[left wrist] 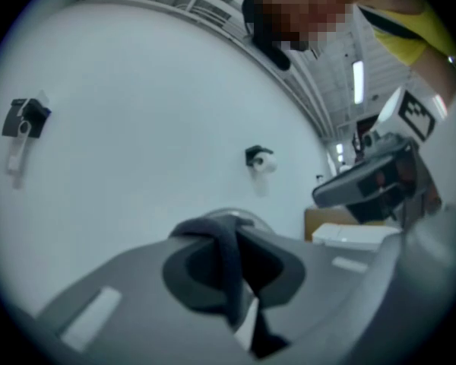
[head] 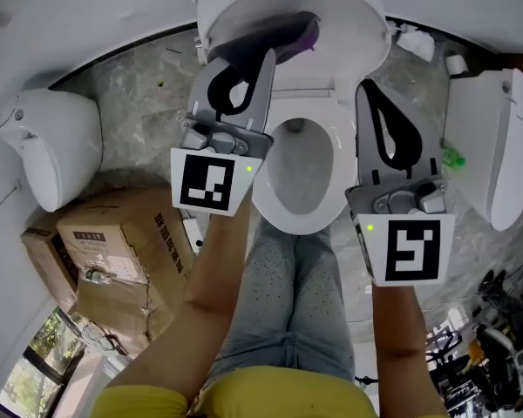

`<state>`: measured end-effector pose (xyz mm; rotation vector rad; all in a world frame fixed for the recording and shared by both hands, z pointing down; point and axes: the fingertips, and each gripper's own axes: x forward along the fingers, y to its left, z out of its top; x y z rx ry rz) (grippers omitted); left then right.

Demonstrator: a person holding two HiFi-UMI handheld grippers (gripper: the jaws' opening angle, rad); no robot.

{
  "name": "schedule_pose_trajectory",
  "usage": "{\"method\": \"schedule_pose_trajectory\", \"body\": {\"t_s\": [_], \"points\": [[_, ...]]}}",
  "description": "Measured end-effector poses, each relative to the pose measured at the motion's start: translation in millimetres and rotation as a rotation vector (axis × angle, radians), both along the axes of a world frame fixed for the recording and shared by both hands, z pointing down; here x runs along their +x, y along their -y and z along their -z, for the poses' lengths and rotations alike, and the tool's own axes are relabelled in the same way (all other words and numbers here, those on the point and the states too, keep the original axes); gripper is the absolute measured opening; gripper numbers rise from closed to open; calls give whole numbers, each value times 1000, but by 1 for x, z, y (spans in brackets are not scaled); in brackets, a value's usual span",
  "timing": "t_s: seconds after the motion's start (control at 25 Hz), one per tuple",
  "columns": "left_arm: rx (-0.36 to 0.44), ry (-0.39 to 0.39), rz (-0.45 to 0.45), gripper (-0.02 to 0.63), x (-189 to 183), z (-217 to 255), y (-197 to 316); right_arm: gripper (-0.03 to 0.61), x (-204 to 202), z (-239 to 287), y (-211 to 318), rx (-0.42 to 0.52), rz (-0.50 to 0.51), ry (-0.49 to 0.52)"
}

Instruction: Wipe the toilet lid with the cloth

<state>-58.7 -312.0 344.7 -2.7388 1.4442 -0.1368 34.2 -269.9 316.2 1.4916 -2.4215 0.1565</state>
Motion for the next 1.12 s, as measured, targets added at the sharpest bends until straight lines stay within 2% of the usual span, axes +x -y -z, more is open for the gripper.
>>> {"method": "schedule_pose_trajectory", "body": {"t_s": [0.28,0.52,0.64,0.72,0.84,0.92,1.0,1.12], "points": [[18,54,126,17,-6,-29,54,17,12,-6,9,-22,-33,-10],[99,60,207,17,-2,-32,65,17,21,-18,8,-49,-42,-20],[89,93,151,17,25,-40,67,17,27,-22,7,-58,-48,-32],[76,119,85,17,55,-46,67,17,30,-23,7,-53,-42,-46],[102,165,-42,17,105,-60,63,17,31,-26,6,-49,-45,-54],[102,198,-102,17,123,-71,58,17,30,-29,4,-54,-50,-52],[77,218,-99,17,121,-77,57,17,31,-27,1,-54,-45,-52],[75,230,-25,18,84,-80,59,17,32,-24,-2,-51,-32,-59]]}}
